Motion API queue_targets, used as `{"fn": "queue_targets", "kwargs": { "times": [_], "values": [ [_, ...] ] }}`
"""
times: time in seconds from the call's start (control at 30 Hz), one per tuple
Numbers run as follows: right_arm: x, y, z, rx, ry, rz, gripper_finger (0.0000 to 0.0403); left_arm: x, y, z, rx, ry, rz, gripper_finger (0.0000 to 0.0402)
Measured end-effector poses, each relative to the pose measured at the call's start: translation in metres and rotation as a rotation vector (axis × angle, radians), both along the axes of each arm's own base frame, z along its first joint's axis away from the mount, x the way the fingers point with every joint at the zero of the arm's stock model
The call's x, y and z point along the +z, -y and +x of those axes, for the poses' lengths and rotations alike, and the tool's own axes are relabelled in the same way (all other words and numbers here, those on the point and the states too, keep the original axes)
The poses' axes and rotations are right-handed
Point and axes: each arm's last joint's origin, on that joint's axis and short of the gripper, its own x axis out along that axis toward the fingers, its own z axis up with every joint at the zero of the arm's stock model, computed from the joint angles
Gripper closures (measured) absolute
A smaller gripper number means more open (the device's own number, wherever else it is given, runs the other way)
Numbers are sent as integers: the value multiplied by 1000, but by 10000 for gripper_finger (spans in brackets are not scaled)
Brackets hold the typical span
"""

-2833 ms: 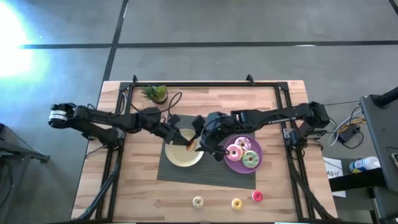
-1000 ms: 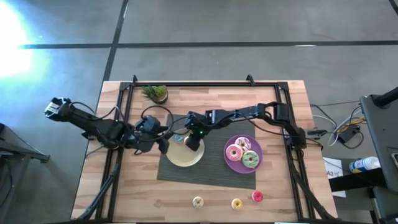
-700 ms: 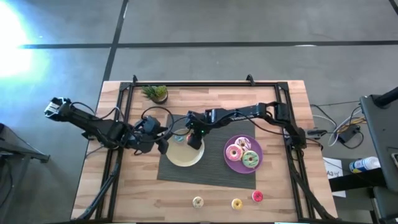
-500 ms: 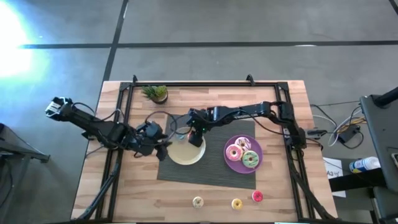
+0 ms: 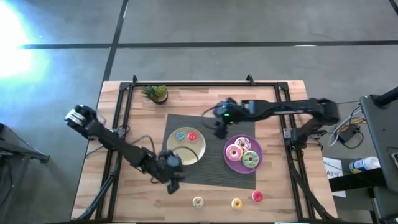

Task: Pick & Place donuts
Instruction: Put the small white donut on the beige plate

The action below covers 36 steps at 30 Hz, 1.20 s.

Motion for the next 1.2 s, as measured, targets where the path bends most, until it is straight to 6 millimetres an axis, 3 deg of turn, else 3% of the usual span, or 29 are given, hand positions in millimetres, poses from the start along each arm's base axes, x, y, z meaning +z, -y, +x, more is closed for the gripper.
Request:
{"fn": "queue_targets", "kwargs": {
  "times": [0.23,0.47,0.77,1.2],
  "values": [
    [3,-15,-77,-103,85,80,200,-15,31,41,-178,-35,-69,236],
    [-14,-29,-113,-146,100,125,199,-33,62,81,-310,-97,-131,236],
    [-16,-36,-126,-146,125,97,199,-43,78,100,-259,-190,-94,236],
    [-17,-36,-125,-157,122,76,199,-37,72,94,-151,-216,-5,236]
  ]
}}
